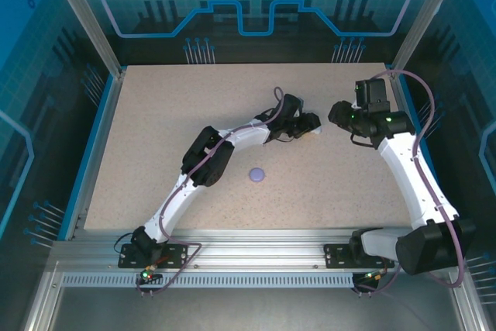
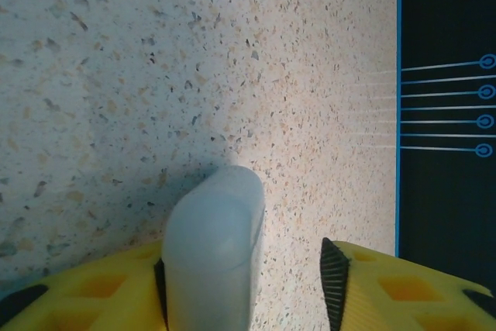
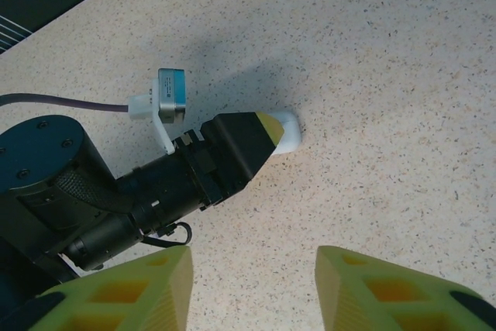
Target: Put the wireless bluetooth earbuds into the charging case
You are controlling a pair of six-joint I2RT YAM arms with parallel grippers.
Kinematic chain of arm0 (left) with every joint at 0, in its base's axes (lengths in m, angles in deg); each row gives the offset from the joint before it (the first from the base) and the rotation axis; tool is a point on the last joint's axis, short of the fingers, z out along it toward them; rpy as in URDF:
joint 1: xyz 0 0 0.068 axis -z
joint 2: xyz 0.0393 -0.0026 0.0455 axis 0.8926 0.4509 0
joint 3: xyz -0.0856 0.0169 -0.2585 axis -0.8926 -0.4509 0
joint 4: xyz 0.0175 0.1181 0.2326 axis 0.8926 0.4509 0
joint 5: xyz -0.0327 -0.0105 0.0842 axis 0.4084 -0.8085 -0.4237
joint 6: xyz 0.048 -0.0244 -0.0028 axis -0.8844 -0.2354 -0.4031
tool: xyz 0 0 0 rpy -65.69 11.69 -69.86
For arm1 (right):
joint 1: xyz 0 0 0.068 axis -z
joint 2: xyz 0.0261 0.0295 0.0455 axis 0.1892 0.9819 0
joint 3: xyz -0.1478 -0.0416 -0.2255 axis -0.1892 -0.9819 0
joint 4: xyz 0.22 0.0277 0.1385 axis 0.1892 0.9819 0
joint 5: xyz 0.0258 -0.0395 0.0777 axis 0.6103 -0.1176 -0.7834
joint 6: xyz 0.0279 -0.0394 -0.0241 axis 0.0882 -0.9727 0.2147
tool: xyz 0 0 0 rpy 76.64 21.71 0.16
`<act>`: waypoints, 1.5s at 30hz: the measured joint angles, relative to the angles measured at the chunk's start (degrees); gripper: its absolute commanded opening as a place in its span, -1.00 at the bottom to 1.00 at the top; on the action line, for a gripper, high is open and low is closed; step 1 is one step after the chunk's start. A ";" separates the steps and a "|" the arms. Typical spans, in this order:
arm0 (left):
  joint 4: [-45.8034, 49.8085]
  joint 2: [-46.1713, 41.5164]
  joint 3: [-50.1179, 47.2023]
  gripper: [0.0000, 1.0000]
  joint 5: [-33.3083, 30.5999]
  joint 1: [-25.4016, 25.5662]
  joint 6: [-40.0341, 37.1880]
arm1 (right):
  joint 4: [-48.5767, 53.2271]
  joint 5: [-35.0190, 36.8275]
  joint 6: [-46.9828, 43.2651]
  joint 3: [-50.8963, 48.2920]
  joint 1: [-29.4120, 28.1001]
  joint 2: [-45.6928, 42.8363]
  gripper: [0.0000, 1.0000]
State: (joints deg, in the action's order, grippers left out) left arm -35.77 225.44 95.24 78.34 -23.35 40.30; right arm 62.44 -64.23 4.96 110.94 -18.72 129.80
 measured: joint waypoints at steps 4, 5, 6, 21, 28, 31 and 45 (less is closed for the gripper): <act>3.82 -1.64 -0.15 0.39 -1.05 0.00 -1.77 | 0.17 -0.04 0.00 0.00 0.00 -1.09 0.13; 5.20 -2.45 -0.61 0.44 -1.64 -0.07 -2.71 | 0.28 -0.09 0.00 0.00 0.00 -1.36 0.15; 6.69 -3.37 -1.20 0.47 -2.14 -0.22 -3.34 | 0.37 -0.17 0.00 0.00 0.00 -1.57 0.17; 17.33 -34.82 -16.24 0.97 -12.57 -3.34 -20.00 | 0.50 0.57 1.07 -5.62 -7.39 -3.98 0.33; 20.92 -49.75 -25.44 0.98 -22.45 -6.19 -28.28 | 0.26 3.93 2.67 -8.61 -17.97 -1.42 0.42; 20.92 -54.69 -31.52 0.98 -26.53 -8.61 -29.59 | -0.17 5.51 4.50 -8.59 -22.25 3.02 0.47; 14.51 -70.77 -52.83 0.98 -29.33 -21.55 -20.41 | 2.93 6.60 27.19 8.44 -38.75 30.69 0.73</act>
State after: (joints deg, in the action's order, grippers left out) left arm -21.25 154.66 42.42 49.01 -44.90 19.89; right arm 65.37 -57.62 32.15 119.37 -57.47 160.48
